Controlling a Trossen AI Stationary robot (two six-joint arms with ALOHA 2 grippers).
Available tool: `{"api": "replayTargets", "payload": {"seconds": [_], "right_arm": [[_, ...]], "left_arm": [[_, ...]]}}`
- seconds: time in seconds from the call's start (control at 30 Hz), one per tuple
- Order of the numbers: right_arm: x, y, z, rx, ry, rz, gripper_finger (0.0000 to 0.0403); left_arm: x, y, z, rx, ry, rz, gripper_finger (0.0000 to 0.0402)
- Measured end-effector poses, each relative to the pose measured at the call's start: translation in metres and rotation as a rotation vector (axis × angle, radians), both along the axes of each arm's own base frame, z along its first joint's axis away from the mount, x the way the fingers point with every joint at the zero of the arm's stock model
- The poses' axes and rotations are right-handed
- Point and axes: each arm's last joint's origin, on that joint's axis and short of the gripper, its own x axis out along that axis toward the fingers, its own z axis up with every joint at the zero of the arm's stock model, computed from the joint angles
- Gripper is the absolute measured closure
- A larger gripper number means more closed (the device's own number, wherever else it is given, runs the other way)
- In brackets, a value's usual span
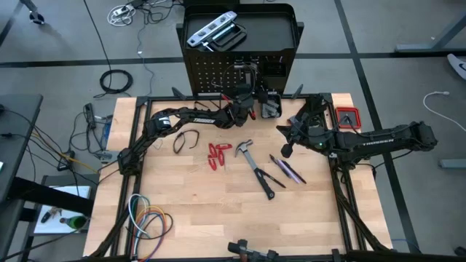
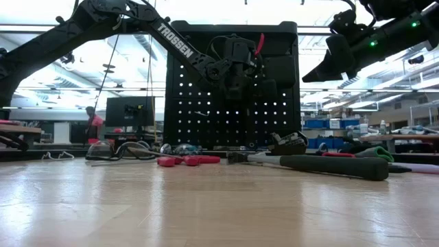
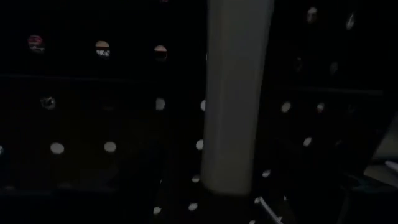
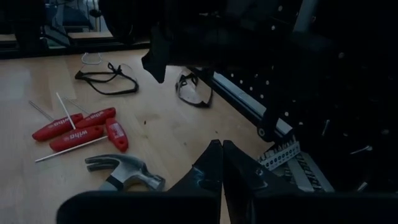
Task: Hang tools onto peg board
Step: Remove the hammer from the peg board
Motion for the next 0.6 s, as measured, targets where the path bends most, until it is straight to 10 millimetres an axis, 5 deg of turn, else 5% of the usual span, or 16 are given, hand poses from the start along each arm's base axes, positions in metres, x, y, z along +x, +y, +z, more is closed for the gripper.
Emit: {"api": "replayTargets", "payload": {"seconds": [0.6], "right_arm": [[0.0005,0.0000,0.0018,-0.002,-0.020,0.001,0.0384]], "left_arm": [[-0.0015,0.0072,-0.0010,-0.027,0.017,0.001,0.0108]]}}
